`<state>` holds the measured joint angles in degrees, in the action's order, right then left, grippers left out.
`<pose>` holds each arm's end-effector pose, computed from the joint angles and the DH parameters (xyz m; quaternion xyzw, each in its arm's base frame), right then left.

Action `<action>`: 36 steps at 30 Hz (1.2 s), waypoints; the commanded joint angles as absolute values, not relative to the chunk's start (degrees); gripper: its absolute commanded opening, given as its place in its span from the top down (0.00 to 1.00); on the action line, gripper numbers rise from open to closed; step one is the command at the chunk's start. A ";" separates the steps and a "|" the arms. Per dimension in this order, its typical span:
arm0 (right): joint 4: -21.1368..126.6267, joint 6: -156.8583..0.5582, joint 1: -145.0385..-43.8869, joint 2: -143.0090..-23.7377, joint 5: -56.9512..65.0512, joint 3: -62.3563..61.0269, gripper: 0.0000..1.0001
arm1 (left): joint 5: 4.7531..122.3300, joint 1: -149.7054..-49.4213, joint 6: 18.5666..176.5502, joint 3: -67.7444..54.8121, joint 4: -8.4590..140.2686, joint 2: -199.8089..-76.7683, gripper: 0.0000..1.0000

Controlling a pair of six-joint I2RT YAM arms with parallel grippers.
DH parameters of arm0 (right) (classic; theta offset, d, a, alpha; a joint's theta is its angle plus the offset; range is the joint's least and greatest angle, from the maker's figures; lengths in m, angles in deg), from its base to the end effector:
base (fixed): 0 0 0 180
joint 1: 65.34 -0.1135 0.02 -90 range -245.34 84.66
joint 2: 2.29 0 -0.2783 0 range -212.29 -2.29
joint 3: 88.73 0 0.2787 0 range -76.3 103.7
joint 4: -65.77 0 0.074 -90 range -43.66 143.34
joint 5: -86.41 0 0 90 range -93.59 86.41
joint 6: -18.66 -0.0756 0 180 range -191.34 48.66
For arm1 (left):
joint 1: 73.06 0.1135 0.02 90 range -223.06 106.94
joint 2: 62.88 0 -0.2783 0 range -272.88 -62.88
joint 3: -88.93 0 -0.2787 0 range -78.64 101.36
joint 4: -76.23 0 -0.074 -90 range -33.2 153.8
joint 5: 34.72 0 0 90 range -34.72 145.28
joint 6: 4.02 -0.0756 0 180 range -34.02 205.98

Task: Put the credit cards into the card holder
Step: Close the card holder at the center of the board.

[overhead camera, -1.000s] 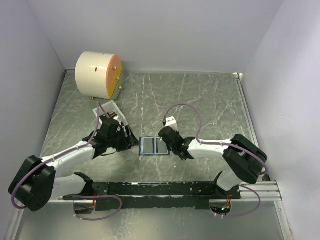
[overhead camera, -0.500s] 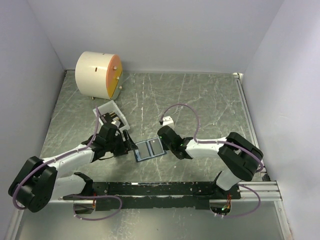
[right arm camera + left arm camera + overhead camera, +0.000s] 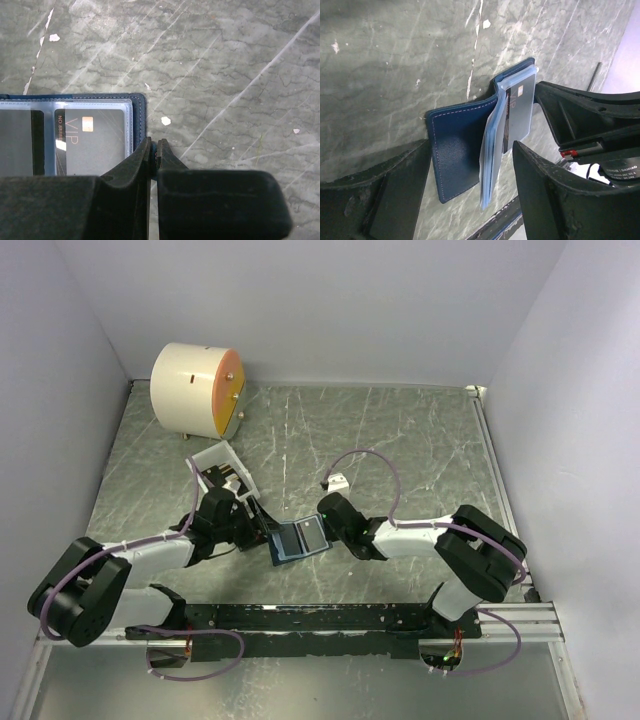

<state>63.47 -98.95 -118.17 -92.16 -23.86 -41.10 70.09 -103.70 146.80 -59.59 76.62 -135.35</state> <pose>0.2196 0.2463 0.1028 -0.1319 0.9009 0.1217 0.3952 0.2123 -0.1482 0.1003 -0.1825 0.8839 -0.3785 0.2054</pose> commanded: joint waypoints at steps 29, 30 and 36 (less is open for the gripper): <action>71.15 -106.50 -119.11 -85.37 -14.74 -47.24 1.00 | 75.99 -109.05 145.63 -52.04 89.20 -139.55 0.35; 71.37 -106.64 -119.09 -85.04 -14.88 -47.57 1.00 | 75.55 -109.06 144.82 -51.60 88.26 -139.82 0.36; 71.55 -107.19 -119.04 -83.96 -16.14 -48.82 1.00 | 74.17 -109.24 140.74 -49.29 84.22 -142.07 0.56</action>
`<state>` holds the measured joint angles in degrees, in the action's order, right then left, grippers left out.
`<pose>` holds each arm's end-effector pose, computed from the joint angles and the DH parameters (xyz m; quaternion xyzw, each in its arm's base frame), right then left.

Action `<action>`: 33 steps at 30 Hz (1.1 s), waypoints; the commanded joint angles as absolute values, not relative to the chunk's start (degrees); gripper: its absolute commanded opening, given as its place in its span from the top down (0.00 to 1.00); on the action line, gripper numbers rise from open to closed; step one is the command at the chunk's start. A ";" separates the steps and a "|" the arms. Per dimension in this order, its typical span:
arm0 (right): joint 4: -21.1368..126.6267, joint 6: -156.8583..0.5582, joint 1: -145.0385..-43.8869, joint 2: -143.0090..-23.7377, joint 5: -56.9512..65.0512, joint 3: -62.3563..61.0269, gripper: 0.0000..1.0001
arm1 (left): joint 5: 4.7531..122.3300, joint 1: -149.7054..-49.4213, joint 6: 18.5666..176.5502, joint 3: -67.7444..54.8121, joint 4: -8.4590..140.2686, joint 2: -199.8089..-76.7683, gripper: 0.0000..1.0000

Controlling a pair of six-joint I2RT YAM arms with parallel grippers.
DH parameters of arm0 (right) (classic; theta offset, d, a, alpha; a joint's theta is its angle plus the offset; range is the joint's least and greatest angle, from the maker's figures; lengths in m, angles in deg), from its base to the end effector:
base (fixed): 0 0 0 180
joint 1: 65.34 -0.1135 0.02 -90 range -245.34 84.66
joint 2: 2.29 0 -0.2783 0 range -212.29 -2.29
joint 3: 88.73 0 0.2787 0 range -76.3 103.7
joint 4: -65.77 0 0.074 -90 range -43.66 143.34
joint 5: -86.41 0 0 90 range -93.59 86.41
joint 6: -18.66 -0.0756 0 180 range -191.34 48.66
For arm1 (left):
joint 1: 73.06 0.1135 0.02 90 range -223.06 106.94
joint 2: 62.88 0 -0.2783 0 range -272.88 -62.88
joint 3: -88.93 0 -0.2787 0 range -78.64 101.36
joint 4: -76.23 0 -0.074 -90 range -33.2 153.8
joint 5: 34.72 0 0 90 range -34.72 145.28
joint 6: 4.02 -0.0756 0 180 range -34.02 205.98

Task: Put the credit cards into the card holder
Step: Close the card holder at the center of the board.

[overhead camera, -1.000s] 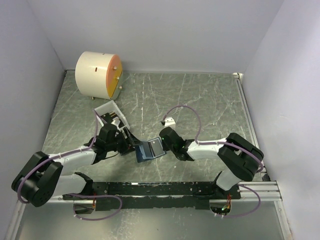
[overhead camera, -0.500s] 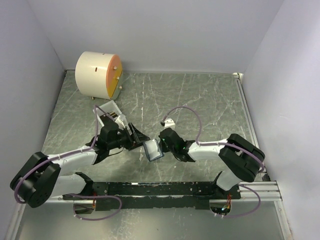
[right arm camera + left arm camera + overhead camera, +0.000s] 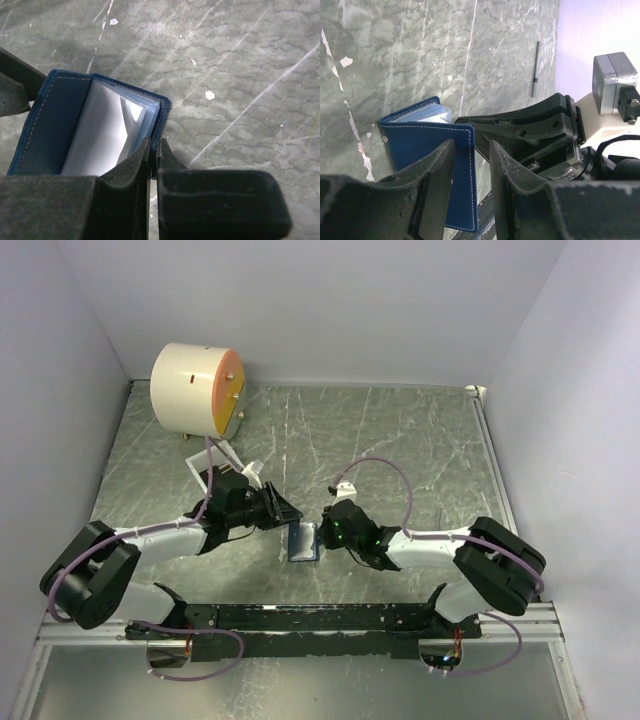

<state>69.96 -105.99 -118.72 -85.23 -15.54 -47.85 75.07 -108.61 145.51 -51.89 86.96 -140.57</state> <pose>0.1972 0.2391 0.1122 -0.1003 0.8890 0.2364 0.3792 0.2350 -0.1994 0.1442 -0.0884 0.8435 -0.4748 0.2351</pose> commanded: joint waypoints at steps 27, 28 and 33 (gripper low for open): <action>71.53 -106.76 -118.11 -82.11 -19.02 -49.10 1.00 | 67.88 -116.53 132.23 -42.64 70.69 -152.52 0.66; 71.47 -106.96 -118.11 -81.64 -18.82 -49.47 0.99 | 67.06 -116.97 132.03 -42.12 69.68 -153.78 0.68; 70.37 -107.22 -118.08 -78.83 -16.34 -50.10 0.92 | 64.65 -117.44 132.12 -41.63 67.88 -156.62 0.70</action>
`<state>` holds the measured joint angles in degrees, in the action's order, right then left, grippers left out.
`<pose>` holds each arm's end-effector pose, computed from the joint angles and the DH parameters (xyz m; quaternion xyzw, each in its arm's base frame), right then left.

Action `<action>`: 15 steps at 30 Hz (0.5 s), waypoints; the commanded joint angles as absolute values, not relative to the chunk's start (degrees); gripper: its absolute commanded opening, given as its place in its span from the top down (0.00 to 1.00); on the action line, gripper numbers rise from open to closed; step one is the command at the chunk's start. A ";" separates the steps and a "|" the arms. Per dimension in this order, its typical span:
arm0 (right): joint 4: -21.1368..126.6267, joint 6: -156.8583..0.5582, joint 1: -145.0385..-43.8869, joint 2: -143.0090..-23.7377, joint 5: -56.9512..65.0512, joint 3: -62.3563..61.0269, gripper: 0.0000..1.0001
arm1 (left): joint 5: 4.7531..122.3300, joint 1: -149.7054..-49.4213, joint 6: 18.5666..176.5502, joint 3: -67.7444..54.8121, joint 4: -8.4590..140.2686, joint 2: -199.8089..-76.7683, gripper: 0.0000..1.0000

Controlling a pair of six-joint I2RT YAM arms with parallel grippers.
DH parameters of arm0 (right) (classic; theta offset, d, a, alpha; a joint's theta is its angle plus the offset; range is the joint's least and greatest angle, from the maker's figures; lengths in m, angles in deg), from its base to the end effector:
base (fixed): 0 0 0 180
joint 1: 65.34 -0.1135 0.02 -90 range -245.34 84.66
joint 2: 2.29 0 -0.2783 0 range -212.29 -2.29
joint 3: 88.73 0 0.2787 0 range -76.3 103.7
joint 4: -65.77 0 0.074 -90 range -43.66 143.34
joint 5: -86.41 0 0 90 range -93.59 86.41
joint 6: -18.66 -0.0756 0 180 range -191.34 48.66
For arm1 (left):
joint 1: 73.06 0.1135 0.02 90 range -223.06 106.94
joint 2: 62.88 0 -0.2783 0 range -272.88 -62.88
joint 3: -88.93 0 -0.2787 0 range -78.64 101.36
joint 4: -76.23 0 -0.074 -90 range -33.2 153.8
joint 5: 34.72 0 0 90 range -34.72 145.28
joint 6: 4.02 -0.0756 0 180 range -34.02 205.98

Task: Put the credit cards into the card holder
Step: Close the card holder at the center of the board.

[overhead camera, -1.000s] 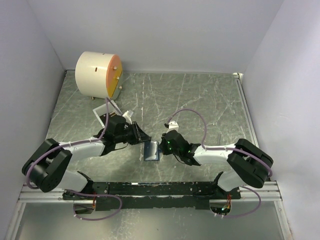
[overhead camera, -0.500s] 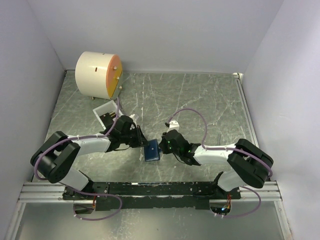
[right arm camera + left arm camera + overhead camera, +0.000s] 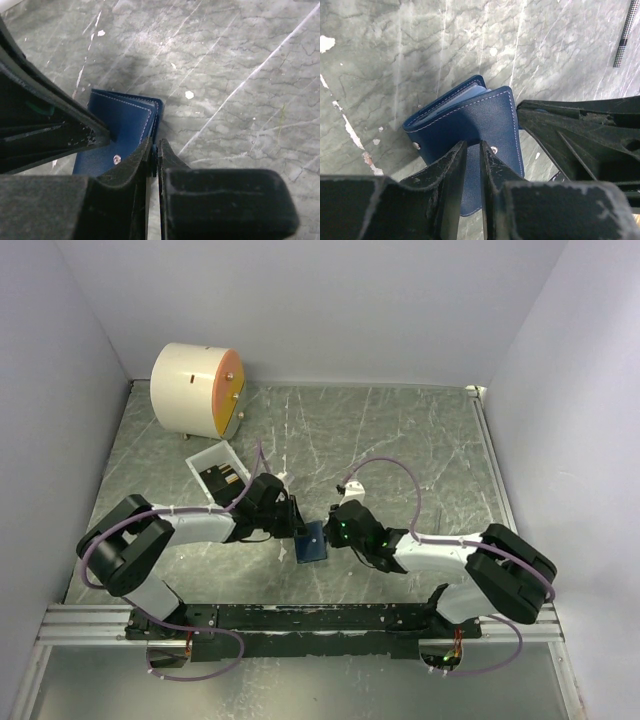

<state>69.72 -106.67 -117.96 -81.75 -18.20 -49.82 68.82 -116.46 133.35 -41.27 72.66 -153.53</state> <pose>0.1967 0.2260 0.1182 -0.0767 0.8846 0.2277 0.3996 0.2344 -0.2460 0.1063 0.0139 0.9165 -0.3501 0.1928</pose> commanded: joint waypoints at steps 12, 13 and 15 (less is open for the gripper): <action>62.58 -108.65 -118.08 -74.28 -13.74 -47.88 0.77 | 60.50 -117.44 131.66 -39.09 61.90 -157.71 0.70; 62.91 -108.81 -118.09 -74.21 -13.23 -47.83 0.77 | 60.49 -117.45 131.74 -39.03 61.87 -157.89 0.70; 63.15 -109.16 -118.09 -73.65 -12.78 -47.83 0.76 | 60.23 -117.44 131.77 -38.80 61.53 -157.98 0.70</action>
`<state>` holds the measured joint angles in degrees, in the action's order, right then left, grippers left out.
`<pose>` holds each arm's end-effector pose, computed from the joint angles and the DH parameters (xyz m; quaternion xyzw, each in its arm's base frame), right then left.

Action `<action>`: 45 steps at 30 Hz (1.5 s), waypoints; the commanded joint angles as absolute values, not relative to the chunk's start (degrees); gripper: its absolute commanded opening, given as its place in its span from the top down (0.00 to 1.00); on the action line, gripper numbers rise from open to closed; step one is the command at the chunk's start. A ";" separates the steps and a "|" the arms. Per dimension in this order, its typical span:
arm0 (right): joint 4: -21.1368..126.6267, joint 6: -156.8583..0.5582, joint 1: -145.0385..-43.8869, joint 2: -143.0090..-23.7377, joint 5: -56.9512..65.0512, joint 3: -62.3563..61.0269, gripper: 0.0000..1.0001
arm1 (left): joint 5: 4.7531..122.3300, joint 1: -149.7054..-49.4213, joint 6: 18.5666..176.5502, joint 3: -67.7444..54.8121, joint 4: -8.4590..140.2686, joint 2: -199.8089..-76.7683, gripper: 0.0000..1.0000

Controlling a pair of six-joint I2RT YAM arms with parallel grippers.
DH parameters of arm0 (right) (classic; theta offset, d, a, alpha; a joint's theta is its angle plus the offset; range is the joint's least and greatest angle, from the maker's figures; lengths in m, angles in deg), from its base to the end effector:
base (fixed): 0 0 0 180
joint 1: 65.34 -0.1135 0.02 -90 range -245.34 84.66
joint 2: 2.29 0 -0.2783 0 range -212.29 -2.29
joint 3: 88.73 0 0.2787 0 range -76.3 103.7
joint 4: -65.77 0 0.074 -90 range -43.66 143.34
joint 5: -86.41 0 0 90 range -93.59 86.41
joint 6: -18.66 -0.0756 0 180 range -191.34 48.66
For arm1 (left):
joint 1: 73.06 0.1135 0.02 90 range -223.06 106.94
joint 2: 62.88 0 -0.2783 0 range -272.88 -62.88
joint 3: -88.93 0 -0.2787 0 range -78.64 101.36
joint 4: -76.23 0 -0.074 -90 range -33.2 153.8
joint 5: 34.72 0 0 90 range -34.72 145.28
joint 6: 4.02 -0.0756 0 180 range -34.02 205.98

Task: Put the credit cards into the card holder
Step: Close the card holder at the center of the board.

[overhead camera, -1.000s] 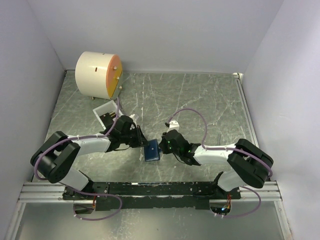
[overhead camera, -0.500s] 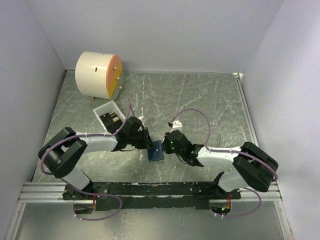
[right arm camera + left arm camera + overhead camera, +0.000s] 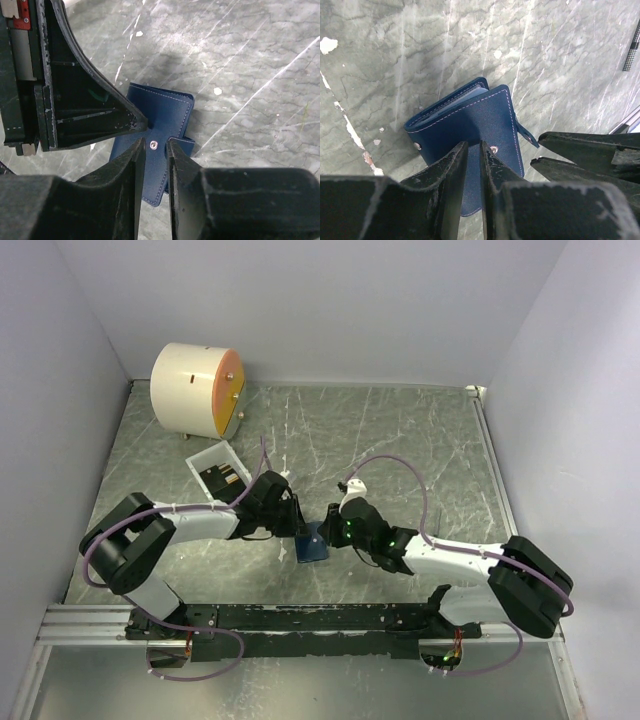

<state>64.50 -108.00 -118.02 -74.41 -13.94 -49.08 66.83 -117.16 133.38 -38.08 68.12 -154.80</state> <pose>0.1885 0.2248 0.1463 -0.0803 0.8756 0.2735 0.3899 0.2387 -0.2524 0.1082 0.0102 0.9265 -0.3263 0.1871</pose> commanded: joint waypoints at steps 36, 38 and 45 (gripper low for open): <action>68.80 -114.32 -100.67 -75.83 11.35 -53.18 0.79 | 65.10 -118.23 135.37 -38.39 63.67 -158.12 0.78; 69.64 -114.47 -100.01 -76.39 12.15 -53.49 0.81 | 64.31 -118.24 135.25 -38.34 62.91 -158.34 0.78; 71.43 -113.02 -98.27 -79.13 15.39 -52.56 0.81 | 62.97 -118.23 135.02 -38.29 61.77 -157.75 0.77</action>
<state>69.04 -114.14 -99.14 -77.27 12.44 -53.10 67.66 -117.88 136.37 -37.64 66.83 -155.61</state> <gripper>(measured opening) 0.175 0.221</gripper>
